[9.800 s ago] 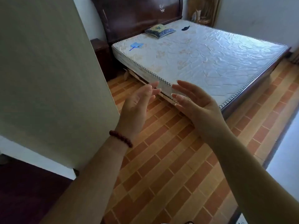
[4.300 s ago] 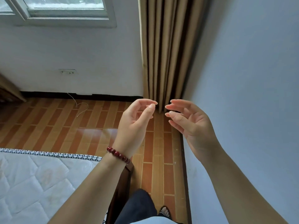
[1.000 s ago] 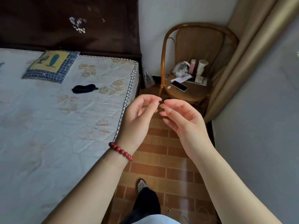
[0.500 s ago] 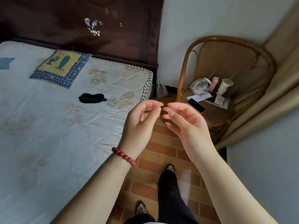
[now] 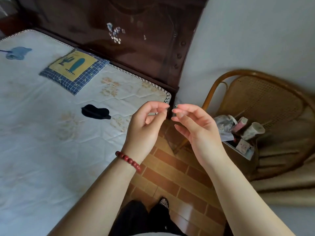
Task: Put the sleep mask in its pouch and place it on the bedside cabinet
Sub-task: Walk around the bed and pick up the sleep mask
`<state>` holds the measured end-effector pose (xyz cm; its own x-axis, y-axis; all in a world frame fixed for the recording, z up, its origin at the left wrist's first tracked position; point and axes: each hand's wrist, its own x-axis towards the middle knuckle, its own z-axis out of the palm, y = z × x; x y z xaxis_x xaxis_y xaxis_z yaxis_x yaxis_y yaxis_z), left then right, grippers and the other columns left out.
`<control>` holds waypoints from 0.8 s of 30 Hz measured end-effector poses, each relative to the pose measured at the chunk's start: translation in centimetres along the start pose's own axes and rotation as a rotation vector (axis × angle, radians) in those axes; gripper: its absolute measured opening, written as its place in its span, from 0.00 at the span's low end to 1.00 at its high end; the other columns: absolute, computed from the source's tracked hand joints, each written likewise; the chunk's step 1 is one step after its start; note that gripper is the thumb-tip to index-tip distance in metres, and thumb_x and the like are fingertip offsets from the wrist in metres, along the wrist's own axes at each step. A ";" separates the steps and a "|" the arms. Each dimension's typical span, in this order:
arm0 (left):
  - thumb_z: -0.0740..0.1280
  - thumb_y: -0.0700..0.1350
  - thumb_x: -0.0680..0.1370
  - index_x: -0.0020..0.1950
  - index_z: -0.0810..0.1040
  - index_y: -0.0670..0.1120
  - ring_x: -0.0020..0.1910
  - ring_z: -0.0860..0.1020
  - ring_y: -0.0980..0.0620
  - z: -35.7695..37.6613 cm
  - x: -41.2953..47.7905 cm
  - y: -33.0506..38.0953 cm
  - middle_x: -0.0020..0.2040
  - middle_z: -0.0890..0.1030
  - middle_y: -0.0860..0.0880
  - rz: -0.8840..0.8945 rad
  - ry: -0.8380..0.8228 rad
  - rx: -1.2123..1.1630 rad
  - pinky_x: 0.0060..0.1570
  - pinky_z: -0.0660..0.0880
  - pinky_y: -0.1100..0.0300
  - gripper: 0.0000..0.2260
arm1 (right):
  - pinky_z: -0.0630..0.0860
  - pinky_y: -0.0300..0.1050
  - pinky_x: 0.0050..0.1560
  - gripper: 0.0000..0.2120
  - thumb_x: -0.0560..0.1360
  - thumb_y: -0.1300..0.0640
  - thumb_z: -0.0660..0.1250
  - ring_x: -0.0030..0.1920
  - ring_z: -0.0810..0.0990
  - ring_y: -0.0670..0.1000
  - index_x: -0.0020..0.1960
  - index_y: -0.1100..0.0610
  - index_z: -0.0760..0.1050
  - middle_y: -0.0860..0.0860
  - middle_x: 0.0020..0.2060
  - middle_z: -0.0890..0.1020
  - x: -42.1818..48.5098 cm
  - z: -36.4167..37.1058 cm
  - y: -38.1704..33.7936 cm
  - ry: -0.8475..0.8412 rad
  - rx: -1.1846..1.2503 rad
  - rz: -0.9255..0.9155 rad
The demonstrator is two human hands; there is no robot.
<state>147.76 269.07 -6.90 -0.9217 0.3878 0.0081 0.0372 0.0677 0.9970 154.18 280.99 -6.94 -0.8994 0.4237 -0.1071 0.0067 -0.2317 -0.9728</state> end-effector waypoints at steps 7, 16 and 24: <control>0.65 0.45 0.75 0.46 0.79 0.55 0.43 0.81 0.56 -0.8 6.1 -0.6 0.49 0.81 0.56 -0.042 0.099 0.000 0.42 0.75 0.67 0.05 | 0.77 0.42 0.51 0.08 0.75 0.63 0.67 0.49 0.80 0.49 0.49 0.52 0.80 0.52 0.46 0.82 7.3 0.8 0.7 -0.093 0.023 0.044; 0.66 0.48 0.74 0.46 0.79 0.55 0.44 0.80 0.61 -3.4 17.1 -0.5 0.44 0.81 0.59 0.019 0.130 -0.005 0.44 0.74 0.72 0.04 | 0.76 0.36 0.46 0.08 0.76 0.63 0.66 0.46 0.81 0.46 0.47 0.51 0.80 0.48 0.44 0.83 19.0 4.3 -0.2 -0.189 0.006 0.038; 0.69 0.47 0.70 0.46 0.78 0.55 0.43 0.80 0.60 -7.2 25.3 0.5 0.44 0.80 0.57 0.048 0.230 0.009 0.44 0.77 0.66 0.06 | 0.76 0.33 0.43 0.05 0.75 0.63 0.67 0.43 0.81 0.44 0.46 0.55 0.78 0.49 0.44 0.82 27.8 8.7 -1.1 -0.272 0.002 0.039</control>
<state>121.67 272.29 -5.66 -0.9825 0.1709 0.0742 0.0860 0.0625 0.9943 125.36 285.40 -7.09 -0.9829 0.1634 -0.0848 0.0429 -0.2445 -0.9687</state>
